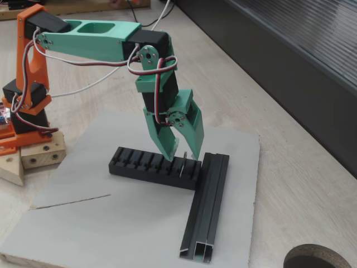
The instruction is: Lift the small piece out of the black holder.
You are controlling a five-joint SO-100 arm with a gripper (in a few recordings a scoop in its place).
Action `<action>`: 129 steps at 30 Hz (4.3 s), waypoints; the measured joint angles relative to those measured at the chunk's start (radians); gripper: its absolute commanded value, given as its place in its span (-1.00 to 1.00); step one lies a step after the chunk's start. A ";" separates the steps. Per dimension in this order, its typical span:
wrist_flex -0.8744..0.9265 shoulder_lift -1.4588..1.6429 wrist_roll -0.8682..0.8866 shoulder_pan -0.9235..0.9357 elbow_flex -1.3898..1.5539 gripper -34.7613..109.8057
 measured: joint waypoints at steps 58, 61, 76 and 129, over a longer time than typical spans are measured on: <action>0.000 -0.063 0.086 -0.048 -0.021 -0.24; 0.000 -0.063 0.086 -0.046 -0.021 -0.31; 0.000 -0.063 0.081 -0.044 -0.025 -0.44; 0.000 0.276 0.110 -0.046 -0.025 -0.44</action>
